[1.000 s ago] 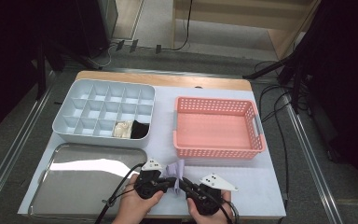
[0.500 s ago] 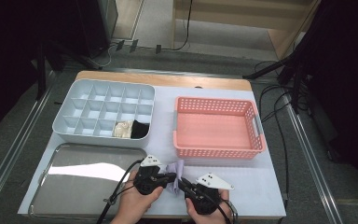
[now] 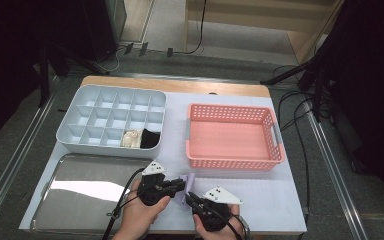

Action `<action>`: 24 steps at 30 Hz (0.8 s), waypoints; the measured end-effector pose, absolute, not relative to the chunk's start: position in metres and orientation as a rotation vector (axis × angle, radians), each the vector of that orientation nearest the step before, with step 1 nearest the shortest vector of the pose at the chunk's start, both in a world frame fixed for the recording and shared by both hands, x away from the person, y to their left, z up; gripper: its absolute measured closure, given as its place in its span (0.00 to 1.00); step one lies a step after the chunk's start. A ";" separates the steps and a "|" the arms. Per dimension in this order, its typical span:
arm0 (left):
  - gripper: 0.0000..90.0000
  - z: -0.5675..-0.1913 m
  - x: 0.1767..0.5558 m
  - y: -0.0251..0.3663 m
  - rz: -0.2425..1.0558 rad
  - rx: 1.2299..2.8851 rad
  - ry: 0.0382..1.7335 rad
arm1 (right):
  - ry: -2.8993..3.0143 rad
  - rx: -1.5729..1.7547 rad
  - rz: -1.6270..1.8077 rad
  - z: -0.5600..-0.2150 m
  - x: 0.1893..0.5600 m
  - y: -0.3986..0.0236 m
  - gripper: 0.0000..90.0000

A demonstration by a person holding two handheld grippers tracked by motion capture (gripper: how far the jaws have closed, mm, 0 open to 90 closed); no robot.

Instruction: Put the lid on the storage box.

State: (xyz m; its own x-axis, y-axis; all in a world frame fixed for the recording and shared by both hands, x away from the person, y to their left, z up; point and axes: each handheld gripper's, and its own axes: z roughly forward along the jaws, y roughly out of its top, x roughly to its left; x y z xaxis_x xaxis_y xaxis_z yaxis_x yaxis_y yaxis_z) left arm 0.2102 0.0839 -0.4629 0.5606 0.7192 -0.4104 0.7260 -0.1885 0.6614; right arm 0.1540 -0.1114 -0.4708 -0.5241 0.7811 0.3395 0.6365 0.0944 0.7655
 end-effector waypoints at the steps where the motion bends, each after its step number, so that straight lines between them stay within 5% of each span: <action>1: 0.93 -0.466 0.211 0.083 -0.010 1.929 1.178 | 2.212 1.437 1.405 -0.471 0.154 -0.110 0.93; 10: 0.97 -0.469 0.213 0.083 -0.044 1.917 1.215 | 2.242 1.384 1.367 -0.476 0.152 -0.093 0.93; 22: 0.53 -0.450 0.209 0.103 -0.053 1.844 1.168 | 2.226 1.427 1.357 -0.480 0.154 -0.086 0.93; 24: 0.53 -0.455 0.210 0.099 -0.051 1.863 1.186 | 2.222 1.418 1.351 -0.480 0.153 -0.085 0.93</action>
